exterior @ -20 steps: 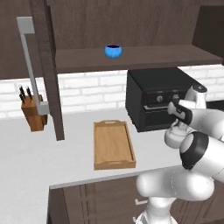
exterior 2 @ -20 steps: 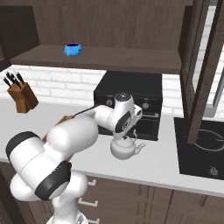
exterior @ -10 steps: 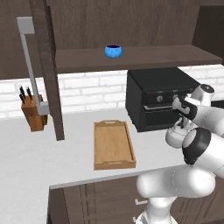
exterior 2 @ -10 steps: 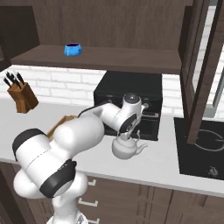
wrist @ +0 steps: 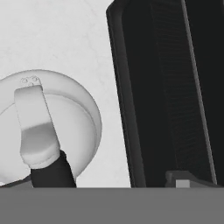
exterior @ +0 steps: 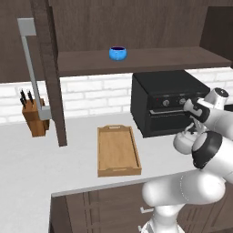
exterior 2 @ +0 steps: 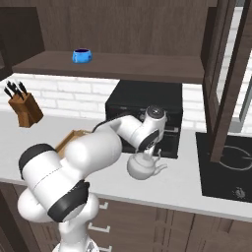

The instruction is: Pick the kettle from the counter and place it on the tray. Then pick the mug from the cabinet and place it on the tray. Then close the cabinet doors.

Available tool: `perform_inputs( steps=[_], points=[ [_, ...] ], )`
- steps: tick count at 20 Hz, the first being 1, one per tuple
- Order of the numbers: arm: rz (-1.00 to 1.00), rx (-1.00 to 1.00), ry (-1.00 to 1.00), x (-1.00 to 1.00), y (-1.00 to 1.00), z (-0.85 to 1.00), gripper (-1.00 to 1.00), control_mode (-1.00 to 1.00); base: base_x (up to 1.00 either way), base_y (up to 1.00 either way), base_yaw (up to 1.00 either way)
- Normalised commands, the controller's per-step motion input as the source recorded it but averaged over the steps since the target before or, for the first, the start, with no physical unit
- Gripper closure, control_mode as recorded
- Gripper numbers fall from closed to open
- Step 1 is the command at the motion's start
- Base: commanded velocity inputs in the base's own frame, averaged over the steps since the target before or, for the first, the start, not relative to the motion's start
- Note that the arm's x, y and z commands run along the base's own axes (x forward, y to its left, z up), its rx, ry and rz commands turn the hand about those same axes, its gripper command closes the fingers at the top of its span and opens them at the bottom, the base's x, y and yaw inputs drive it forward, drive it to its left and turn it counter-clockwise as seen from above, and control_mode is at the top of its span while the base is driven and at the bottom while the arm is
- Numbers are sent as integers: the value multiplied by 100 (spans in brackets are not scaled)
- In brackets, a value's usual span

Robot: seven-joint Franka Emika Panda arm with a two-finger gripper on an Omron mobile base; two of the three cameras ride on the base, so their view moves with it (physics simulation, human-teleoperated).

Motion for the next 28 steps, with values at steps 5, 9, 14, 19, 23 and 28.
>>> perform_inputs(
  steps=[5, 9, 14, 19, 23, 28],
  points=[
    [20, -9, 2, -6, 0, -64, -100, -100, 0, 0, 0],
    [16, -11, 0, -15, 16, -55, 100, -100, 0, 0, 0],
    [11, -1, -2, -22, 1, -30, 100, -100, 0, 0, 0],
    [1, 0, -14, -45, 8, -5, 100, -100, 0, 0, 0],
    [0, -3, -21, -27, 51, 22, 100, -100, 0, 0, 0],
    [-1, -11, -10, -1, 95, 30, 100, -100, 0, 0, 0]
  ],
)
